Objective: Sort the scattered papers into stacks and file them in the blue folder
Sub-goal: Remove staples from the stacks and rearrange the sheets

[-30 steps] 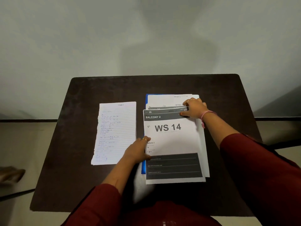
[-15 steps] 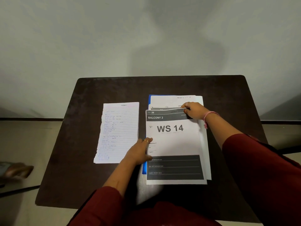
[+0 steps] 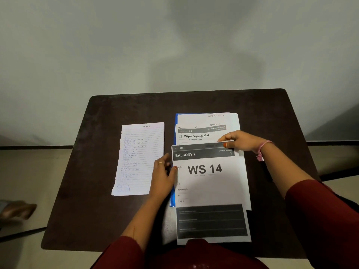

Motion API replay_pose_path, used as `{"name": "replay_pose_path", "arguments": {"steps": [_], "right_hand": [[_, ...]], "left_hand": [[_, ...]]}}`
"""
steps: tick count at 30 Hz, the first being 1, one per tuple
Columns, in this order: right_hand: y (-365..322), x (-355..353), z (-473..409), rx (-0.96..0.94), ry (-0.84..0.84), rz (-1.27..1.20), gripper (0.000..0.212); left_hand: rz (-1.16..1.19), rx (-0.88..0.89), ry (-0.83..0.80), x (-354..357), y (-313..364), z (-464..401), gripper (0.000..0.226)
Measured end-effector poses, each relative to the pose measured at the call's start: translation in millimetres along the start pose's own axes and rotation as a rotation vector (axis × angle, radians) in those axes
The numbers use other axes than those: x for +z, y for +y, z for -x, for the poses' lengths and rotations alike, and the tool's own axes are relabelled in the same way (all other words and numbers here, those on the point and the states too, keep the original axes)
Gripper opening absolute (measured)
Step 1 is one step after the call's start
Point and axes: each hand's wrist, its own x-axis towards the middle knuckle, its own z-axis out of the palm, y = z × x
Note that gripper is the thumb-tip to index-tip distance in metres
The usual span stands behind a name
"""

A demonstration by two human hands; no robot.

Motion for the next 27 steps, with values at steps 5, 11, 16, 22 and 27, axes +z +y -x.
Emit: {"name": "replay_pose_path", "arguments": {"steps": [5, 11, 16, 22, 27], "right_hand": [[1.1, 5.3, 12.8, -0.010, 0.006, -0.070, 0.022], [1.1, 7.6, 15.9, 0.024, 0.046, -0.001, 0.019], [0.2, 13.3, 19.3, 0.036, 0.129, 0.240, 0.027], [-0.7, 25.8, 28.9, -0.018, 0.252, 0.427, 0.031], [7.7, 31.3, 30.0, 0.029, 0.327, 0.461, 0.027]], "left_hand": [[0.218, -0.132, -0.049, 3.1, 11.0, -9.4, 0.039], [0.279, -0.242, -0.047, 12.1, 17.0, -14.9, 0.025], [0.220, -0.293, -0.030, 15.0, 14.0, -14.0, 0.025], [0.036, -0.246, -0.040, 14.5, 3.3, -11.4, 0.032], [-0.068, -0.176, -0.056, 13.1, 2.6, -4.8, 0.034]]}}
